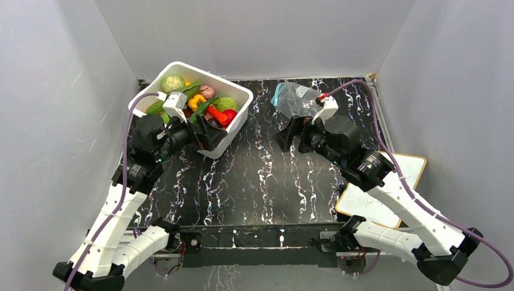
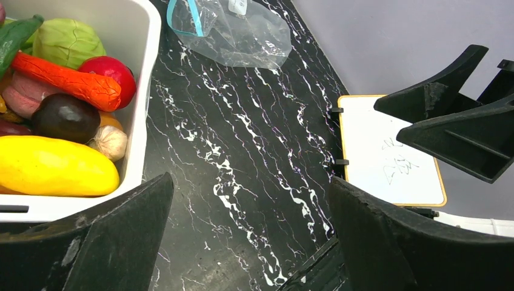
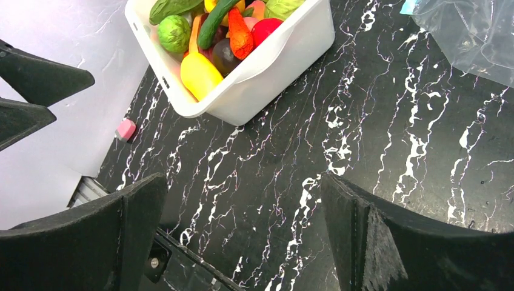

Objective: Place the food in the zip-top bag and seal the zipper
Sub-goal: Pick up the zipper food storage bag at the center of the board.

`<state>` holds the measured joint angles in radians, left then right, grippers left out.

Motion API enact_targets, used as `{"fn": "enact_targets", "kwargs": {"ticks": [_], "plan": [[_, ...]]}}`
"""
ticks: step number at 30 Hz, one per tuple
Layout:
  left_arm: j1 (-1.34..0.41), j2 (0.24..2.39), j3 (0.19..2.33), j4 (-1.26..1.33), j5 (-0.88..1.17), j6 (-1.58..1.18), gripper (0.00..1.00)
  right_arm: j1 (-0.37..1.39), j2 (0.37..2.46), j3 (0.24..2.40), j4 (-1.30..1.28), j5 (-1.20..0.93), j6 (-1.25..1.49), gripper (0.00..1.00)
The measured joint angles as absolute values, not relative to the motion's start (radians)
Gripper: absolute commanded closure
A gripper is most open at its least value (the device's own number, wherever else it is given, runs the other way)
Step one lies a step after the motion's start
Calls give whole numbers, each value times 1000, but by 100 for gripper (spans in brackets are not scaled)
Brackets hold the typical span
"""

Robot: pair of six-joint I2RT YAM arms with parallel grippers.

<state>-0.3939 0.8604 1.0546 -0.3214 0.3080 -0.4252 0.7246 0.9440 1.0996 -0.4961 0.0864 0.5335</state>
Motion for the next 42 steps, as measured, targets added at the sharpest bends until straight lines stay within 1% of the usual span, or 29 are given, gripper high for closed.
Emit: {"fn": "enact_targets", "kwargs": {"ticks": [8, 14, 17, 18, 20, 22, 25, 26, 28, 32, 35, 42], "plan": [[-394, 831, 1045, -314, 298, -422, 2, 725, 971, 1100, -477, 113, 513, 2], [-394, 825, 993, -319, 297, -419, 2, 725, 1101, 1110, -443, 250, 471, 2], [-394, 831, 960, -321, 300, -420, 2, 725, 1202, 1141, -442, 328, 445, 7], [-394, 831, 951, -320, 299, -420, 2, 725, 1235, 1153, -440, 350, 440, 10], [-394, 831, 933, -321, 291, -421, 2, 725, 1304, 1187, -440, 393, 426, 23], [-394, 831, 921, -322, 274, -423, 2, 721, 1375, 1230, -436, 443, 411, 30], [-394, 831, 913, -330, 256, -419, 2, 711, 1471, 1280, -406, 505, 371, 45], [-394, 830, 907, -327, 254, -414, 2, 706, 1499, 1291, -391, 521, 360, 48], [-394, 822, 882, -320, 251, -403, 2, 693, 1547, 1307, -372, 544, 340, 52], [-394, 802, 814, -319, 228, -393, 1, 649, 1659, 1362, -347, 560, 334, 52], [-394, 773, 769, -316, 207, -373, 2, 610, 1753, 1442, -337, 560, 351, 53], [-394, 649, 688, -250, 220, -269, 2, 561, 2000, 1706, -342, 585, 371, 50]]}}
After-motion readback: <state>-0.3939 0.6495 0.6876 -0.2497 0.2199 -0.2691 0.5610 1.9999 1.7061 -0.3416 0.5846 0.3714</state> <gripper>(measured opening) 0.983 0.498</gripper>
